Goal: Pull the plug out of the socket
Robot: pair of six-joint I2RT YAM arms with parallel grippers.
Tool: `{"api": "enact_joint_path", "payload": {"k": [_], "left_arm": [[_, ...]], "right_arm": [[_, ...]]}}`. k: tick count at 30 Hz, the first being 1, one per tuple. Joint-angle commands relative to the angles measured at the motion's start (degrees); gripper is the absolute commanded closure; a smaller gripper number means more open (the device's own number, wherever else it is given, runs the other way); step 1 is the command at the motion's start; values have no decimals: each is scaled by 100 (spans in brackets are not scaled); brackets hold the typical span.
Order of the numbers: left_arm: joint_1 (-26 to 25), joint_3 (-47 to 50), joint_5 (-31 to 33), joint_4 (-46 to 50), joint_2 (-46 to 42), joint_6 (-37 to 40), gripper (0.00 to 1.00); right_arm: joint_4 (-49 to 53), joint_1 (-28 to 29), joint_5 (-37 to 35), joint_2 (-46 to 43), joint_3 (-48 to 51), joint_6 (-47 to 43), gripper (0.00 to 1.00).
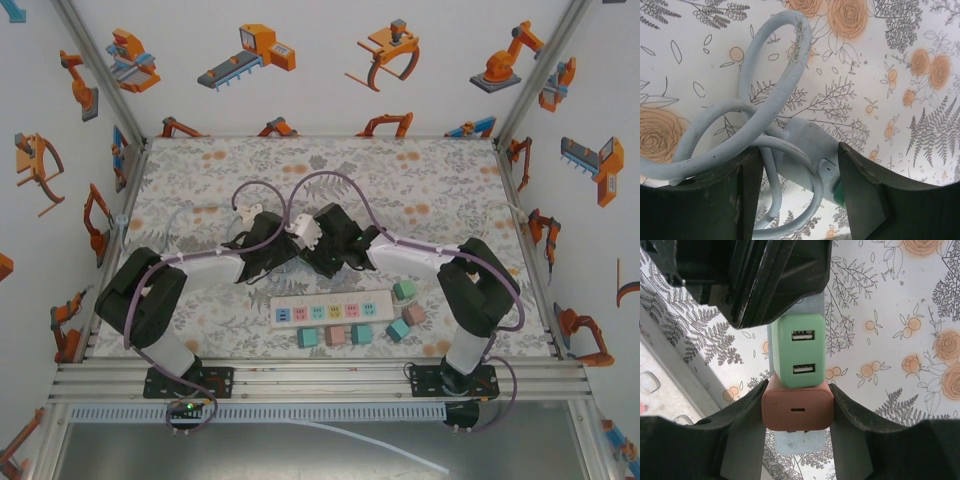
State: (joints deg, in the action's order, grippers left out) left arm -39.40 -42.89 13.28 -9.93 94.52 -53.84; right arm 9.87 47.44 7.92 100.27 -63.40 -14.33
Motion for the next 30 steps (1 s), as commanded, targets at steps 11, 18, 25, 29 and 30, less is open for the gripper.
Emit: {"api": "enact_joint_path", "payload": {"k": [11,18,25,29,30], "left_arm": [[-898,1836,-247,79,1551,78,47],[-912,2200,-134,-465,1584,-35,47],[-903,2071,-126,-31,756,155,45],[-857,1704,-12,885,-243,375,40],[-802,1619,-16,1054,-471,436,39]], "right_arm": [[-460,303,-230,-447,-723,758,100],[-945,139,-384,-789,-462,1194,100],[-1340,143,-492,-807,401,599,97],[-1251,136,-525,-652,915,129,91],[-1233,142,-502,-633,987,127,90]]}}
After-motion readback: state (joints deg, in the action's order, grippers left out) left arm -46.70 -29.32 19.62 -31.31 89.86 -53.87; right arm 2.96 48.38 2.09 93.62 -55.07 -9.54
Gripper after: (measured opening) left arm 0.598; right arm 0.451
